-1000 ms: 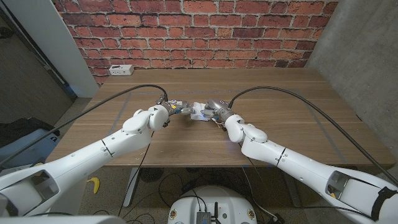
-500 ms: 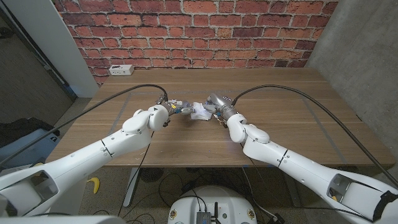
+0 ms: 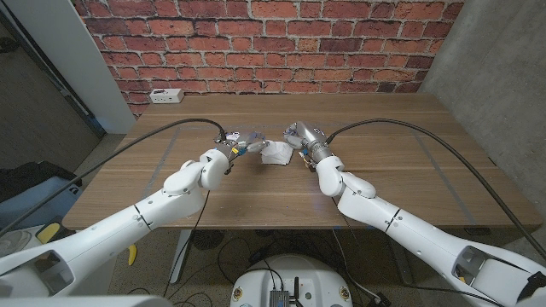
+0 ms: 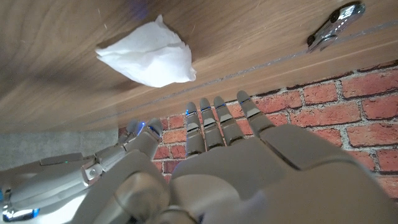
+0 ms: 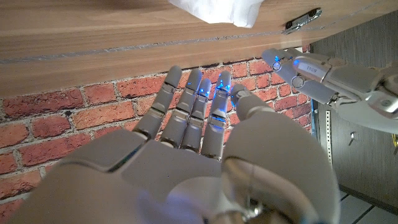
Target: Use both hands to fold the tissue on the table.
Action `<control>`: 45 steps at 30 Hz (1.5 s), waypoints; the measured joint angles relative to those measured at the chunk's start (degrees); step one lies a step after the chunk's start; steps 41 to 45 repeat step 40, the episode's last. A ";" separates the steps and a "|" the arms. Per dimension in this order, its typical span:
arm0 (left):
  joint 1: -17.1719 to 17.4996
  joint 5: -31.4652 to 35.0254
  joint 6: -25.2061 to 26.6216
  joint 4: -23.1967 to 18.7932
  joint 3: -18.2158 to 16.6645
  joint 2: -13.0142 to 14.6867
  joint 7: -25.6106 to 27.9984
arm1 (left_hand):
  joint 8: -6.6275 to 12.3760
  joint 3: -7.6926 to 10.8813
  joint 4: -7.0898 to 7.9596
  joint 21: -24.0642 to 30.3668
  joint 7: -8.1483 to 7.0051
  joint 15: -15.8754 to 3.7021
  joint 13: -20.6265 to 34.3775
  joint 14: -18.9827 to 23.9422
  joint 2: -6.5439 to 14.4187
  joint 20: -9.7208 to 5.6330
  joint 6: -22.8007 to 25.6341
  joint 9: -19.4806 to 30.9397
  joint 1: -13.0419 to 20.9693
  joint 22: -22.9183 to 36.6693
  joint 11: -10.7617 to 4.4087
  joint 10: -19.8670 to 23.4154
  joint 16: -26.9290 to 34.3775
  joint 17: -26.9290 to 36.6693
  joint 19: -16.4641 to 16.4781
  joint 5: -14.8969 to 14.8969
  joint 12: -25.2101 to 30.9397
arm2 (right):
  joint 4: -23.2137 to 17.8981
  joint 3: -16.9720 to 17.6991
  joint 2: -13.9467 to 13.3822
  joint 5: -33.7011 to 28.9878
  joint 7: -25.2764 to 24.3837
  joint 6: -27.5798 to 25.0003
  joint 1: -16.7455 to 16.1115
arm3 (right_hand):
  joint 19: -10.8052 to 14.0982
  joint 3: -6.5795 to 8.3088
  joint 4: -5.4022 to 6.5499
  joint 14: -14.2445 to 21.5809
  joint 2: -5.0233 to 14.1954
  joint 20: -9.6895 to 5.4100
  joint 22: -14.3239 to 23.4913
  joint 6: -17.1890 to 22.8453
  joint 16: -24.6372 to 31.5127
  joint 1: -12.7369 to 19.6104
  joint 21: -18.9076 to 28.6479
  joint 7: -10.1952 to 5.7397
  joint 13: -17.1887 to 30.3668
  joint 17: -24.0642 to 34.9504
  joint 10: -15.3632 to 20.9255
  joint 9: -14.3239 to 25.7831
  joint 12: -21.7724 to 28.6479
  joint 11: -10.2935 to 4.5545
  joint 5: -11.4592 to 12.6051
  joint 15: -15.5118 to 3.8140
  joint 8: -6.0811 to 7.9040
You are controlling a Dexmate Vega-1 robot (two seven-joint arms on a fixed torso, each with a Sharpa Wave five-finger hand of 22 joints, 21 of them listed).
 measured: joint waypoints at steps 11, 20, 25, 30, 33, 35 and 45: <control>4.39 -9.84 -9.77 1.11 -4.78 -1.10 12.59 | -0.57 0.70 -0.23 0.22 -0.72 0.31 0.00 0.31 0.23 0.06 -1.17 -0.01 0.23 0.22 -0.28 -0.37 0.00 -0.01 0.67 0.00 0.00 | 0.01 5.76 0.63 6.14 -1.72 4.65 -3.35 | -1.62 0.00 0.00 -2.57 -0.54 1.67 -0.28 -2.72 -1.89 -1.90 -0.68 0.71 -0.79 -1.63 -1.75 -0.32 -1.68 0.52 0.00 0.48 -1.50; 10.09 -14.14 -14.05 3.31 -11.67 -1.51 15.09 | -0.67 0.95 0.00 0.22 -1.01 0.54 0.00 -0.35 0.07 -0.31 -2.30 -0.01 0.39 0.27 -0.20 -1.47 -0.87 -0.01 0.30 0.00 -0.48 | -0.77 9.68 1.49 17.17 -3.51 11.25 -6.37 | -2.34 -0.14 0.14 -3.66 -0.75 2.40 -0.28 -3.44 -2.47 -2.57 -0.68 1.42 -1.32 -2.46 -2.36 -0.59 -2.53 1.13 0.00 0.39 -1.84; 11.74 -20.42 -21.06 4.97 -14.03 -1.43 16.97 | -0.67 1.19 -0.23 0.22 -0.72 0.73 0.00 -0.54 0.07 -0.38 -2.60 -0.01 0.38 0.27 0.10 -1.77 -0.90 -0.01 0.22 0.00 -0.69 | -1.02 10.70 2.00 20.18 -4.78 13.62 -7.35 | -2.44 -0.15 0.14 -3.66 -0.75 2.90 -0.28 -3.64 -2.88 -2.56 -1.12 1.63 -1.32 -2.99 -2.46 -0.84 -2.86 1.23 0.00 0.39 -1.84; 13.42 -27.39 -28.94 8.29 -17.01 -1.37 16.43 | -0.67 1.19 -0.23 -0.06 -1.02 0.73 0.01 -0.54 0.07 -0.38 -2.90 -0.01 0.38 0.26 0.33 -1.99 -0.90 -0.01 0.22 -0.01 -0.68 | -1.35 12.55 3.43 22.60 -6.90 16.10 -9.18 | -2.75 0.03 -0.03 -3.66 -1.13 3.21 -0.28 -3.64 -2.91 -2.94 -1.12 1.63 -1.59 -3.50 -2.45 -0.85 -3.07 1.24 0.00 0.39 -1.83; 14.28 -29.40 -31.26 11.03 -18.74 -1.41 15.85 | -0.67 1.18 -0.23 -0.06 -1.02 0.73 0.00 -0.54 0.07 -0.36 -2.90 -0.01 0.38 0.26 0.32 -1.99 -0.90 -0.01 0.21 -0.01 -0.68 | -1.43 12.97 3.79 23.50 -8.64 17.45 -9.65 | -2.96 0.03 -0.03 -3.65 -1.43 3.42 -0.37 -3.64 -2.91 -3.24 -1.50 1.63 -1.72 -3.93 -2.01 -0.85 -3.07 1.68 0.00 0.39 -1.83; 14.60 -29.40 -31.26 12.16 -19.43 -1.47 15.85 | -0.67 1.18 -0.23 -0.06 -0.65 0.73 0.01 -0.54 0.07 -0.13 -3.01 -0.01 0.38 0.26 0.33 -1.99 -0.90 -0.01 0.03 -0.01 -0.68 | -1.43 12.97 3.79 23.78 -9.47 17.88 -9.65 | -3.15 0.03 -0.03 -3.65 -1.60 3.61 -0.54 -3.38 -3.28 -3.41 -1.56 1.89 -1.85 -4.21 -1.80 -0.84 -3.07 1.89 0.00 0.39 -1.83; 15.69 -41.35 -42.90 16.20 -21.73 -2.07 10.74 | -0.67 1.18 -0.23 -0.06 -0.48 0.73 0.01 -0.54 0.07 0.06 -3.00 -0.02 0.38 0.26 0.32 -1.99 -0.90 -0.01 0.22 -0.01 -0.68 | -2.56 15.72 5.32 24.24 -12.87 18.57 -12.44 | -3.37 0.03 -0.03 -3.65 -1.81 3.40 -0.54 -3.01 -3.31 -3.62 -2.01 2.25 -2.12 -4.51 -1.30 -1.12 -3.07 2.38 0.00 0.40 -1.83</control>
